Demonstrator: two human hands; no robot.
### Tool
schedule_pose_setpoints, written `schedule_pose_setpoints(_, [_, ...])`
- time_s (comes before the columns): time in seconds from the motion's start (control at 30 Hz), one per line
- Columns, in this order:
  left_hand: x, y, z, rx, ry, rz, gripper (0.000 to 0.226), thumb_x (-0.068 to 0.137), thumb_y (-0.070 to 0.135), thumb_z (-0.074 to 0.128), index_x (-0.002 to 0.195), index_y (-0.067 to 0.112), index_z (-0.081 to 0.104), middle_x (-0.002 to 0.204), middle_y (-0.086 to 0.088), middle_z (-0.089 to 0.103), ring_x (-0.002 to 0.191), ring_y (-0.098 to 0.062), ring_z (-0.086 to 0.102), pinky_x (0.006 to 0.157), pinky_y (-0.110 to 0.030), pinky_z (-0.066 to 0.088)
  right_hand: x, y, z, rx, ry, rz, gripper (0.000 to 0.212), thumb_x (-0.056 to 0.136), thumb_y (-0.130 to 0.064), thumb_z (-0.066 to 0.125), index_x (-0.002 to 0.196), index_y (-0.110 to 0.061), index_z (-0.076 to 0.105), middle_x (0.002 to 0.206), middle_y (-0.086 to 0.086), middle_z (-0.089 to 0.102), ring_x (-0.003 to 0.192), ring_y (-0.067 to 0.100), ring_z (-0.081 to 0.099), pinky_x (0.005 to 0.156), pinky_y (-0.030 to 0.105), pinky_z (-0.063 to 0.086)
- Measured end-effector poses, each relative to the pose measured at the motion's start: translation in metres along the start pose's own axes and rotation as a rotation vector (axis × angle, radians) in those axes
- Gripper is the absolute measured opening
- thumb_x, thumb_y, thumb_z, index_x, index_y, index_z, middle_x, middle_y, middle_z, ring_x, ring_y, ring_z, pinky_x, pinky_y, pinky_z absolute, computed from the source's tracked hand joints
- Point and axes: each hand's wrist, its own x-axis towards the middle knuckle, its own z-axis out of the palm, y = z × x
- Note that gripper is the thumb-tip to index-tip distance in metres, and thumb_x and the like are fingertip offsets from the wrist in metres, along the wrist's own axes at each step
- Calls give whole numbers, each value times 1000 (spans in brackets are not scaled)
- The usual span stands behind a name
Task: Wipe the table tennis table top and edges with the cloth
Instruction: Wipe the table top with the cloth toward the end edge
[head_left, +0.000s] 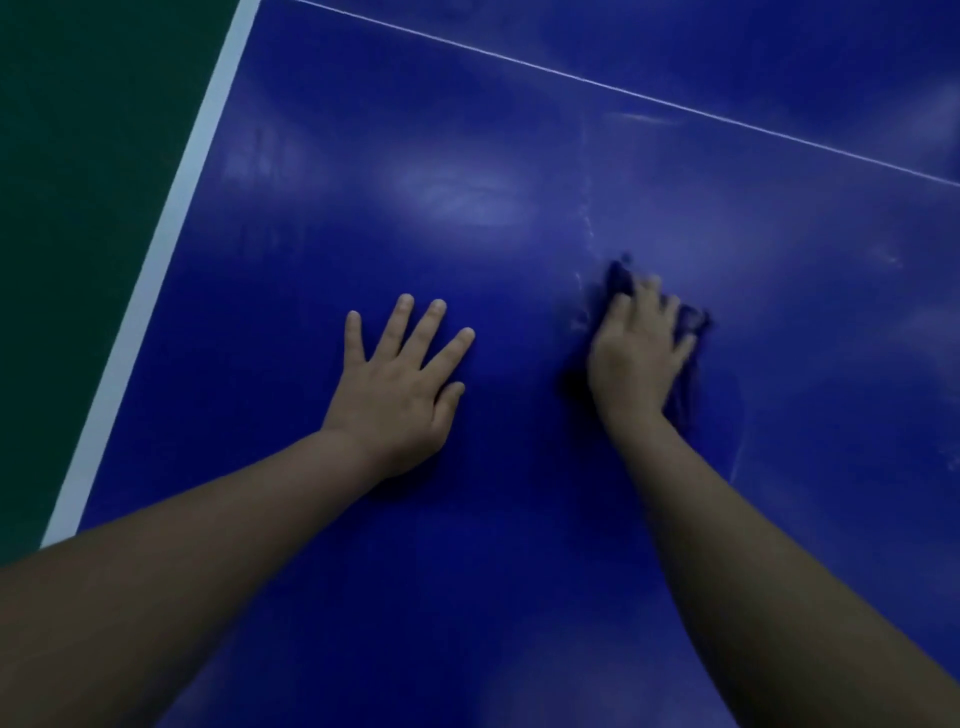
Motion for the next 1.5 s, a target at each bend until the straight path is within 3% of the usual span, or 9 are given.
schedule_pose_setpoints(0.23, [21,2,-2,1,34,-9,63,96,56,8,156,38,3,166,2,-7,151,-26,-15,115,-67,-8,-73,42,-10,-241,-190,-550,63,96,-53,39,153,-28,37,165,-2,23,154,29,11,123,55,4])
schedule_pose_setpoints(0.33, [31,2,-6,-7,19,-22,61,97,55,6,156,38,-1,165,3,-12,150,-26,-19,115,-67,-9,-41,78,-26,-151,-134,-406,57,96,-43,40,144,-15,53,156,7,40,148,33,29,118,60,19])
schedule_pose_setpoints(0.53, [53,2,-9,14,26,-34,59,100,54,10,155,39,-5,165,3,-13,150,-26,-19,115,-67,-8,86,-12,-2,-28,-30,-19,51,106,-38,32,154,-21,34,165,-3,23,154,24,9,121,58,1])
schedule_pose_setpoints(0.8, [84,9,-14,18,55,-73,63,95,55,6,156,38,4,166,0,-6,152,-27,-13,115,-68,-6,9,28,-8,-214,-215,-622,64,97,-53,37,155,-24,35,165,-1,23,154,24,12,123,54,8])
schedule_pose_setpoints(0.93, [98,13,-18,-1,58,-89,62,96,55,7,156,40,7,166,-1,-3,152,-29,-12,114,-69,-6,43,58,-18,-43,-117,-448,55,97,-36,41,143,-7,52,154,10,42,147,30,30,120,56,19])
schedule_pose_setpoints(1.1, [110,13,-19,10,66,-96,61,96,55,8,155,41,3,166,1,-6,151,-28,-14,114,-68,-8,151,-15,-6,90,1,-58,52,107,-30,37,153,-7,34,163,9,28,152,24,16,123,48,3])
schedule_pose_setpoints(1.23, [125,11,-22,43,65,-91,61,96,56,8,155,42,1,166,2,-6,151,-28,-13,114,-68,-7,161,-74,25,-173,-100,-419,52,104,-40,33,153,-24,36,164,2,25,152,27,14,120,58,6])
schedule_pose_setpoints(1.37, [147,12,-30,19,66,-87,62,96,56,8,156,40,3,166,3,-5,152,-26,-12,115,-67,-5,98,-22,5,-227,-199,-758,61,96,-49,36,151,-24,41,162,2,31,152,29,20,120,58,13])
schedule_pose_setpoints(1.5, [164,6,-36,2,57,-87,58,101,52,15,156,39,3,166,5,-6,152,-24,-13,115,-66,-6,109,33,-16,-233,-230,-744,70,90,-52,44,150,-16,44,160,8,33,150,32,26,118,58,21])
